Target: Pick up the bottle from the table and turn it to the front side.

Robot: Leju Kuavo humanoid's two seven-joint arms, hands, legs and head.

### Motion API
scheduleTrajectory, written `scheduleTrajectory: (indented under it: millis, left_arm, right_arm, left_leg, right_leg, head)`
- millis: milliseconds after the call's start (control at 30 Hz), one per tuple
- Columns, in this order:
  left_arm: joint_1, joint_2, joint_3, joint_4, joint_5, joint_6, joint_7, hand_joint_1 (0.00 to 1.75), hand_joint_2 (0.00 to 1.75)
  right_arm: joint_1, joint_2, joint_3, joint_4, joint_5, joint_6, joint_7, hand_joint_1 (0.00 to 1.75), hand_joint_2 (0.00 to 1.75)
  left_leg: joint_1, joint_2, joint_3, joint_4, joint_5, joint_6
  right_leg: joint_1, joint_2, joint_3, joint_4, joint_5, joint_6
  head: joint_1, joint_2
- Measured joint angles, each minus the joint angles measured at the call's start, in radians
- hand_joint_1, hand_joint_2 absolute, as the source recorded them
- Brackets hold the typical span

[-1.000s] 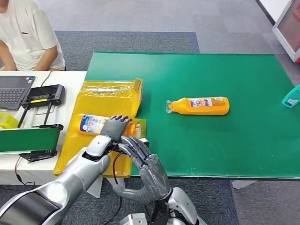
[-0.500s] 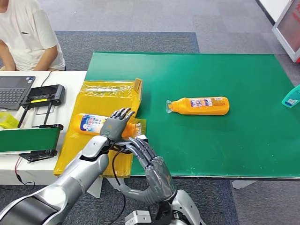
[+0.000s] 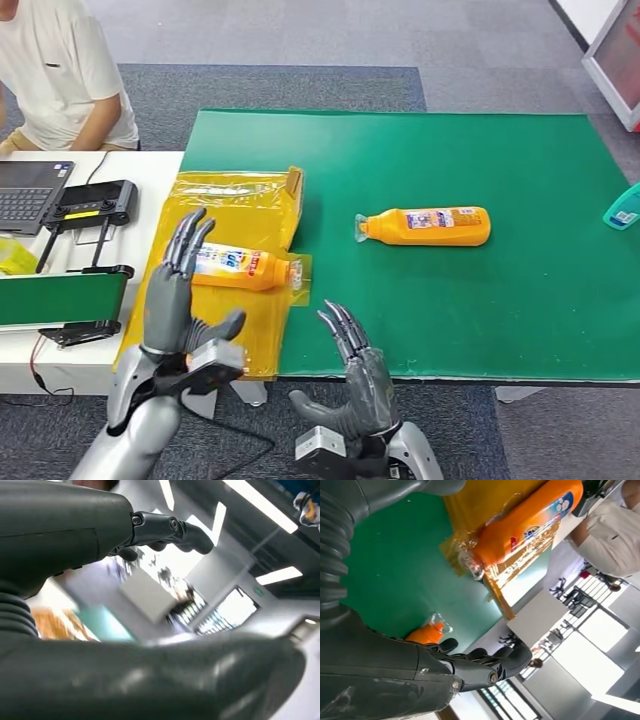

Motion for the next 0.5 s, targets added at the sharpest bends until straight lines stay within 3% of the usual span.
scheduleTrajectory:
  millis: [67,167,233,333,433,500]
  left_arm:
    - [0.113,0.009,-0.001,-0.115,0.071,0.011,-0.048,0.00,1.75]
    - [0.254,0.020,0.002,-0.219,-0.138,0.174,0.030,0.00,1.75]
    - [0.324,0.040,0.006,-0.258,-0.235,0.220,0.060,0.00,1.75]
    - [0.405,0.049,0.031,-0.283,-0.032,0.132,-0.039,0.00,1.75]
    - [0.458,0.021,0.076,-0.284,0.381,-0.080,-0.174,0.00,1.75]
    - [0.475,0.000,0.101,-0.277,0.512,-0.204,-0.231,0.00,1.75]
  right_arm:
    - [0.020,-0.001,-0.028,0.000,-0.059,0.023,-0.014,0.00,1.75]
    - [0.046,-0.002,-0.082,-0.010,-0.155,0.070,-0.039,0.00,1.75]
    - [0.062,-0.002,-0.135,-0.030,-0.196,0.093,-0.057,0.00,1.75]
    - [0.085,-0.002,-0.226,-0.072,-0.231,0.134,-0.078,0.00,1.75]
    - [0.107,0.000,-0.291,-0.107,-0.259,0.190,-0.083,0.00,1.75]
    - [0.113,0.001,-0.311,-0.117,-0.276,0.226,-0.079,0.00,1.75]
  left_leg:
    - [0.000,0.000,0.000,0.000,-0.002,0.000]
    - [0.000,0.000,0.000,0.000,-0.003,0.002]
    - [0.000,0.000,0.000,0.000,-0.003,0.002]
    - [0.000,-0.001,0.001,0.000,-0.004,0.002]
    - [0.000,-0.001,0.001,0.000,-0.004,0.002]
    - [0.000,-0.001,0.002,0.000,-0.004,0.002]
  right_leg:
    - [0.000,0.000,0.000,0.000,-0.001,0.000]
    - [-0.001,0.000,0.001,0.000,-0.002,0.002]
    - [-0.001,-0.001,0.001,0.000,-0.002,0.002]
    - [-0.001,0.000,0.001,0.000,-0.002,0.002]
    - [-0.001,-0.001,0.002,0.000,-0.002,0.002]
    - [-0.001,-0.001,0.002,0.000,-0.002,0.002]
  head:
    - [0.000,0.000]
    - [0.000,0.000]
    - [0.000,0.000]
    - [0.000,0.000]
    - [0.000,0.000]
    - [0.000,0.000]
